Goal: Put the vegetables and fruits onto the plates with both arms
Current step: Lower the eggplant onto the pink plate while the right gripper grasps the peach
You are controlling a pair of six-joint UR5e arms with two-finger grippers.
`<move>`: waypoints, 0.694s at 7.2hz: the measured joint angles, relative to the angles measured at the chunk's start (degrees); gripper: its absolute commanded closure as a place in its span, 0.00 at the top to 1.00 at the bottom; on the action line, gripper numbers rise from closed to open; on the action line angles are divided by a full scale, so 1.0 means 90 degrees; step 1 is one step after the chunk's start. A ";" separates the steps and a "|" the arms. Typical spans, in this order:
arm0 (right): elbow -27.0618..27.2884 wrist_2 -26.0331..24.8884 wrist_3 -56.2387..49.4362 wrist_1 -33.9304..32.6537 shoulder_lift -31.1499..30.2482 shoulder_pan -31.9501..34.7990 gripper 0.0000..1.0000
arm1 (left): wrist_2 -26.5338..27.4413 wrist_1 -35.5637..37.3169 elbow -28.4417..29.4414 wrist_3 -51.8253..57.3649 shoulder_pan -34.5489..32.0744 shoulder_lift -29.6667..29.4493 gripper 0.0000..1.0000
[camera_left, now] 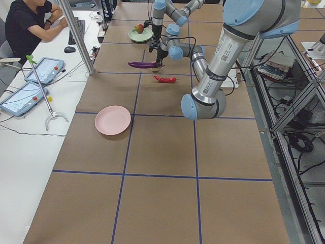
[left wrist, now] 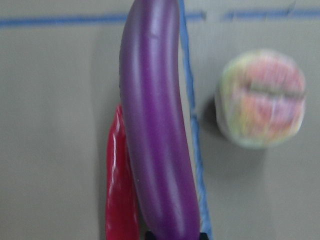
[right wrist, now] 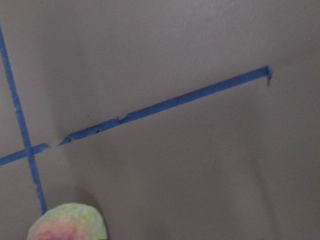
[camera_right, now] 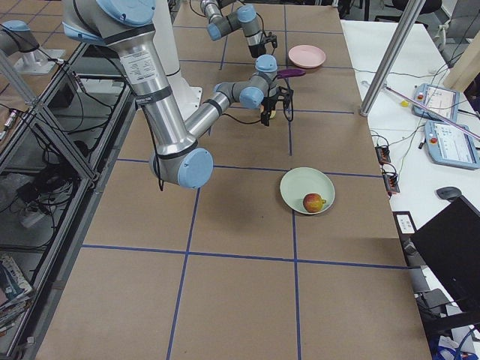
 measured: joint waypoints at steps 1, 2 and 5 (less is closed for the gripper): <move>-0.0012 -0.0262 0.0558 0.0002 0.0208 -0.0298 1.00 | -0.0176 -0.0007 0.0053 0.0069 -0.0517 0.0189 0.00; -0.0034 -0.0484 0.1044 -0.0012 0.0400 -0.0524 1.00 | -0.0484 -0.0013 0.0210 0.0398 -0.1016 0.0354 0.00; -0.0572 -0.0938 0.1785 -0.0069 0.0977 -0.0829 1.00 | -0.0816 -0.0384 0.1232 0.1596 -0.1794 0.0503 0.00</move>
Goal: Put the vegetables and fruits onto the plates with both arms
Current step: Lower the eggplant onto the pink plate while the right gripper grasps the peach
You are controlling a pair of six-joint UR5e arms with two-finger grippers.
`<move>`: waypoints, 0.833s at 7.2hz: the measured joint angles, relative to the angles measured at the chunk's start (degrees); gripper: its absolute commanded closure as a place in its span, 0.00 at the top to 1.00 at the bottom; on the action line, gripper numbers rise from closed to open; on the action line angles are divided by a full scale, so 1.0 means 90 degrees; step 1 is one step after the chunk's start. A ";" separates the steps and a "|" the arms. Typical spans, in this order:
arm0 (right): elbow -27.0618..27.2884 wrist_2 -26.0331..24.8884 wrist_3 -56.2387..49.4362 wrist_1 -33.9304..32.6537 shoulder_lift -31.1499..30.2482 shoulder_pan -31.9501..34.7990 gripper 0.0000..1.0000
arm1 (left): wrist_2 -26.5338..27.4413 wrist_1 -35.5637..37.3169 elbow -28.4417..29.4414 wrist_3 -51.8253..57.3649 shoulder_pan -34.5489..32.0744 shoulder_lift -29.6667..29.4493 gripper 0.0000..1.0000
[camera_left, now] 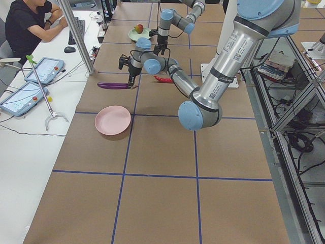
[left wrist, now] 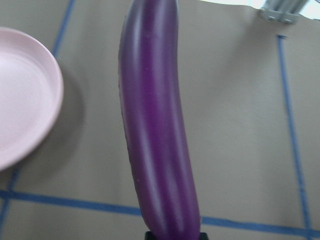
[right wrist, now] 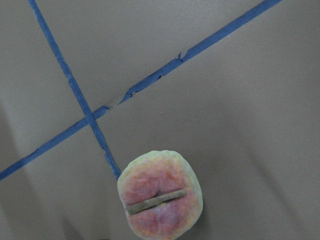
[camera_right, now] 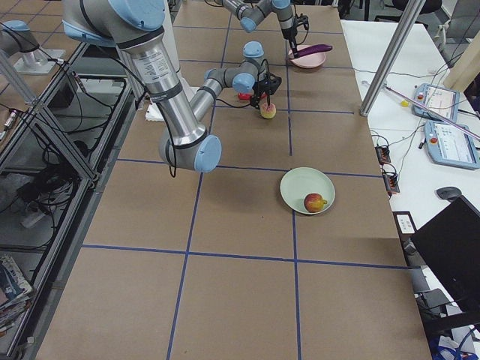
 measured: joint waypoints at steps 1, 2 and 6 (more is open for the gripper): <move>-0.0296 -0.0150 0.0037 -0.0002 0.0157 -0.0071 1.00 | -0.0010 -0.0530 0.0472 0.0213 -0.0133 0.0053 0.00; -0.0490 -0.0284 0.0034 0.0005 0.0229 -0.0121 1.00 | -0.0013 -0.1022 0.0934 0.0446 -0.0279 0.0103 0.00; -0.1174 -0.0670 -0.0013 0.0103 0.0537 -0.0211 0.83 | -0.0024 -0.1825 0.2120 0.1274 -0.0761 0.0134 0.17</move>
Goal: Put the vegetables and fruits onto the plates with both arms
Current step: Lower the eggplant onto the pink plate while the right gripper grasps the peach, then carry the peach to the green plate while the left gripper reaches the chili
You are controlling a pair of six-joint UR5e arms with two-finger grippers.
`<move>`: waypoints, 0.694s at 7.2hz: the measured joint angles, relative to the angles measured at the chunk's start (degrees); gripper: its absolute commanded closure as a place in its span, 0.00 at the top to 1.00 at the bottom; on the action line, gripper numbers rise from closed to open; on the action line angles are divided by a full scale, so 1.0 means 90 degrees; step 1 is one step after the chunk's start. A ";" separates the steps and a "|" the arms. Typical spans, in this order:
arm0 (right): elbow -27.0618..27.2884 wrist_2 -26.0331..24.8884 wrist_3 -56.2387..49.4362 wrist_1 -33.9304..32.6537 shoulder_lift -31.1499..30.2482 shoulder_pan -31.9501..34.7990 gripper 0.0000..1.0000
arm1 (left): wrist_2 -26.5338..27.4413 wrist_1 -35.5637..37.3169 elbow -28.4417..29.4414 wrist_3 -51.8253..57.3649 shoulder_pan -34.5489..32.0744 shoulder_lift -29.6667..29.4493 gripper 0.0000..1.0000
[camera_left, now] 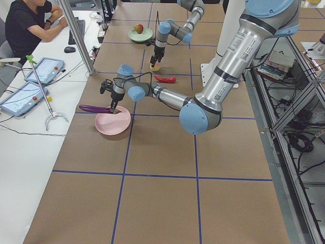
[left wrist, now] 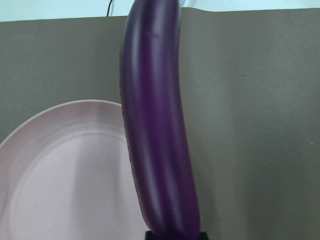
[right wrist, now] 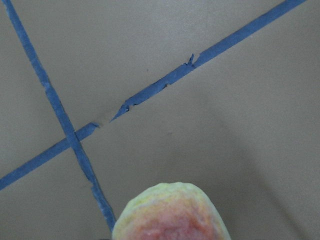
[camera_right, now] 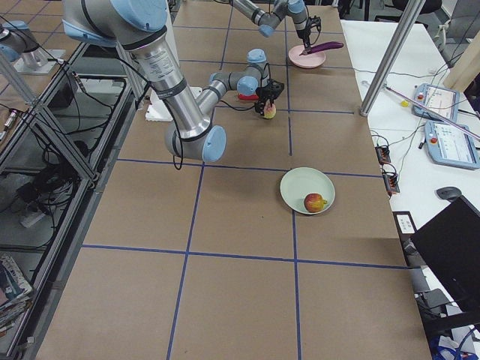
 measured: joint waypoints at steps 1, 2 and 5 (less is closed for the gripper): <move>-0.0064 -0.0068 -0.0002 0.0047 0.0012 -0.0035 0.01 | -0.0003 -0.0259 0.0314 0.0025 -0.0009 -0.0001 0.99; -0.0086 -0.0092 0.0001 0.0076 0.0017 -0.0051 0.00 | -0.0009 -0.0580 0.0597 0.0026 0.0002 0.0009 1.00; 0.0366 0.0270 -0.0094 0.0039 -0.0200 0.0238 0.00 | -0.0726 -0.1065 0.0566 0.0018 -0.0012 0.0216 1.00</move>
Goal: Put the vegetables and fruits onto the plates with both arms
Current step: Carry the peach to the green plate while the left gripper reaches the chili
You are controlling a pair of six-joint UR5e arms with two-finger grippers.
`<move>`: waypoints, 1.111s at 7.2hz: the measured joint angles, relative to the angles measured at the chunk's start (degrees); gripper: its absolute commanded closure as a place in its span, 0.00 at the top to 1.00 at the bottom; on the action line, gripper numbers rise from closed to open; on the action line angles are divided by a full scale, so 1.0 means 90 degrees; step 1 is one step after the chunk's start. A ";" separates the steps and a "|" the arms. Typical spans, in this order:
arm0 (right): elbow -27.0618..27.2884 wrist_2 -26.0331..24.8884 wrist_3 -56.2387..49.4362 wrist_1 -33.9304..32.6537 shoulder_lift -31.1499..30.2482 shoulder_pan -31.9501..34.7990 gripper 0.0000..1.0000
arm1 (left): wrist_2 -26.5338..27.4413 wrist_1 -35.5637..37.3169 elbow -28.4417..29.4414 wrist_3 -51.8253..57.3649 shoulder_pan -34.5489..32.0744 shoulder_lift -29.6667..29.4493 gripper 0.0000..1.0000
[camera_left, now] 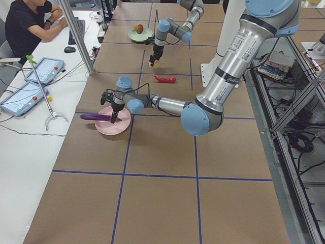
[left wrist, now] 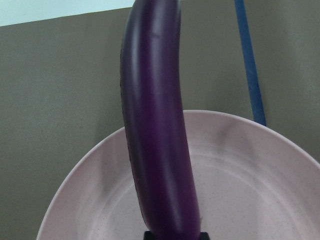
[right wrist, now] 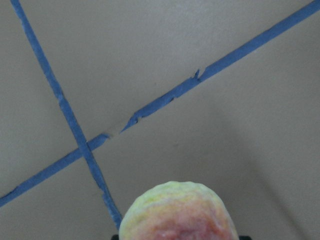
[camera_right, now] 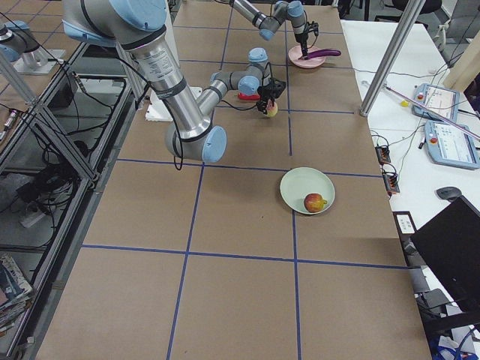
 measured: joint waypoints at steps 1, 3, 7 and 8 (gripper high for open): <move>0.0479 0.0263 -0.0233 -0.0019 -0.0401 0.0248 0.00 | -0.0296 -0.0142 -0.0301 -0.0001 -0.0017 0.0276 1.00; 0.1018 0.0631 -0.1372 -0.0015 -0.1267 0.0905 0.00 | -0.0943 -0.0253 -0.1043 -0.0089 -0.0060 0.0741 1.00; 0.0750 0.1052 -0.3999 0.0024 -0.2526 0.2218 0.02 | -0.0782 -0.0089 -0.1424 -0.2326 0.1487 -0.0237 1.00; 0.0507 0.1106 -0.4479 0.0034 -0.2594 0.2503 0.43 | -0.0381 0.0409 -0.1449 -0.2528 0.1959 -0.0664 1.00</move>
